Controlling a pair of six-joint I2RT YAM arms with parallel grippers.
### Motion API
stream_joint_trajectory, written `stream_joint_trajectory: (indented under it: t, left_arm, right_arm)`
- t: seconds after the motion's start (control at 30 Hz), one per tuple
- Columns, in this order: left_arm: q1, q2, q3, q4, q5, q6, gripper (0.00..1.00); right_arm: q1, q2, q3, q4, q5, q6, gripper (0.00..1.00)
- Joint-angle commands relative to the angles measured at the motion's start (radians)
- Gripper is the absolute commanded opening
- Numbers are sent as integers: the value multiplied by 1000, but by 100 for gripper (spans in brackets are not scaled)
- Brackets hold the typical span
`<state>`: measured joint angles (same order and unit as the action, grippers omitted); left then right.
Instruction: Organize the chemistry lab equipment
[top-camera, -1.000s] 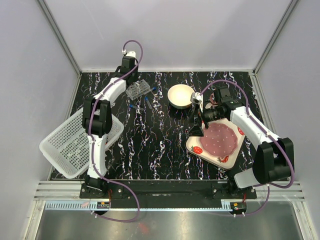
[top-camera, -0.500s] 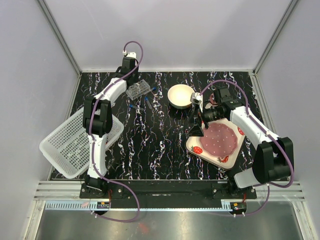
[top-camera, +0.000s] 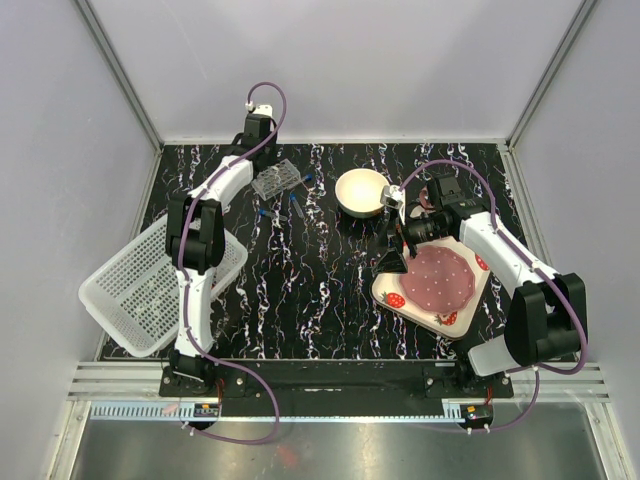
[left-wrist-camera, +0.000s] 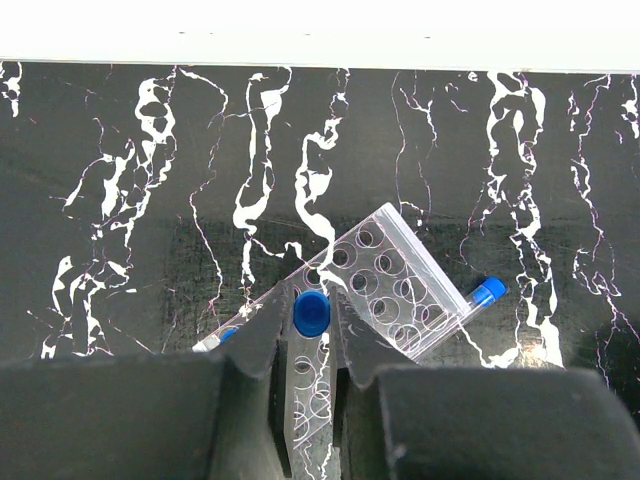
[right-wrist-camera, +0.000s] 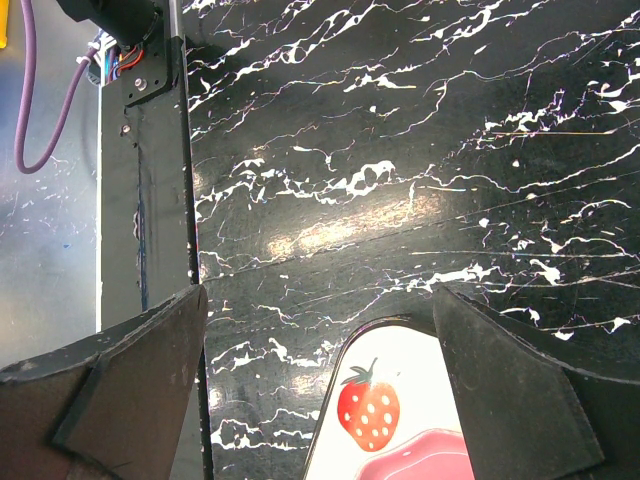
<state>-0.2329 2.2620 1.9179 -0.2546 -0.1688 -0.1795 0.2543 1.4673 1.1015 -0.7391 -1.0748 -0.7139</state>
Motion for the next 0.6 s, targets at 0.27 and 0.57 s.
stream_joint_trajectory:
  t: [0.27,0.57]
  left_arm:
    - [3,33,30,-18,2,26,6]
    - [3,47,38,-28,8,20,11]
  right_arm:
    - [-3,-1,43,-6,-20,-21,100]
    - [-4,-2,44,-6,-20,-22,100]
